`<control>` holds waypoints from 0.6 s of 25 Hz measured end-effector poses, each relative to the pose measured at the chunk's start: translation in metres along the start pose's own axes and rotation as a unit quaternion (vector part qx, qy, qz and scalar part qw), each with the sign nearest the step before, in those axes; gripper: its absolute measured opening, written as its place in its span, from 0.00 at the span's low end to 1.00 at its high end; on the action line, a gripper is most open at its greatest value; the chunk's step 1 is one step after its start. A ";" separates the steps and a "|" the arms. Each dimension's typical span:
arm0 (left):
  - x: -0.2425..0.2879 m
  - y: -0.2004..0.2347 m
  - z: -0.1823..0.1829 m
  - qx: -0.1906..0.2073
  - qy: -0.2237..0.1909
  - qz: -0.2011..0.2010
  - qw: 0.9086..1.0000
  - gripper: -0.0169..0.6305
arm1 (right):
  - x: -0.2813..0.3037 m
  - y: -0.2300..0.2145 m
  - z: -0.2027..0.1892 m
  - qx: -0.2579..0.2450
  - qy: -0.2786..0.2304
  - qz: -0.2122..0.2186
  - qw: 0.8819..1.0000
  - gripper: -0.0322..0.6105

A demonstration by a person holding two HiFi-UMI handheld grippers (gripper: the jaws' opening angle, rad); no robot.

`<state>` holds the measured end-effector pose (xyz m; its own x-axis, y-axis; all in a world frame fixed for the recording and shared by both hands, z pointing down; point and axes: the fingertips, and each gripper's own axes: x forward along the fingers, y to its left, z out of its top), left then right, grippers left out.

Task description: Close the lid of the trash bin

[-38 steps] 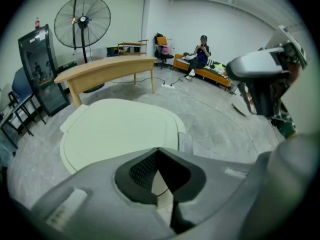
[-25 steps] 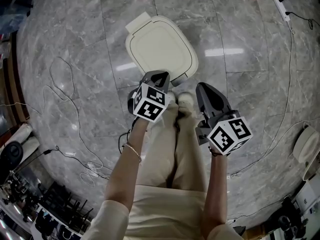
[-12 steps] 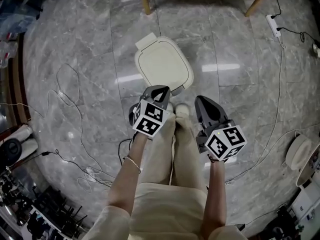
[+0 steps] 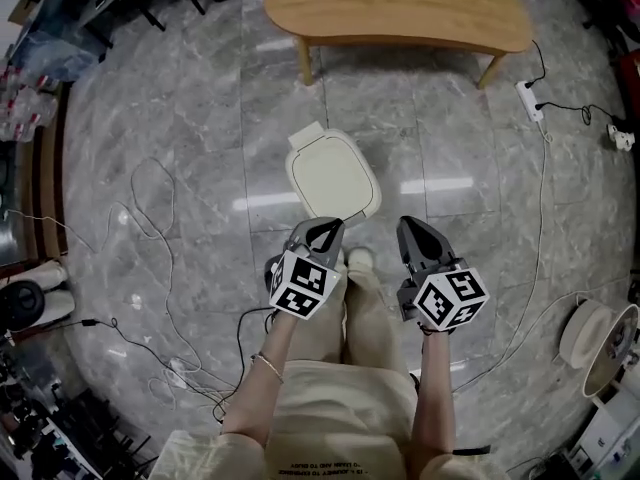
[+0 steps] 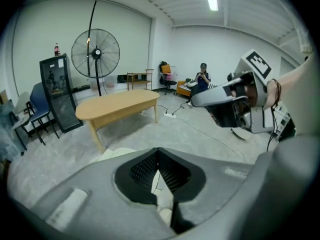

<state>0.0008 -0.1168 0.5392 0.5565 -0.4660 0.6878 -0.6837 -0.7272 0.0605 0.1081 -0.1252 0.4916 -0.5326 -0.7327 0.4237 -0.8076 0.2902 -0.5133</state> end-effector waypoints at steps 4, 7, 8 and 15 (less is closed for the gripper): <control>-0.029 0.008 0.029 -0.007 -0.034 0.021 0.999 0.06 | -0.006 0.013 0.026 -0.027 -0.006 0.011 1.000 0.06; -0.045 0.012 0.051 -0.006 -0.060 0.032 0.998 0.06 | -0.009 0.022 0.043 -0.043 -0.012 0.017 0.999 0.06; -0.051 0.013 0.058 -0.007 -0.069 0.035 0.997 0.06 | -0.011 0.025 0.047 -0.046 -0.013 0.020 0.999 0.06; -0.093 0.006 0.095 -0.011 -0.125 0.044 0.991 0.06 | -0.022 0.052 0.070 -0.084 -0.020 0.038 0.996 0.06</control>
<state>-0.0099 -0.1254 0.4070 0.5921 -0.6389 0.4912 -0.7431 -0.6686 0.0261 0.0952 -0.1371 0.4036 -0.5862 -0.7279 0.3556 -0.7977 0.4422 -0.4100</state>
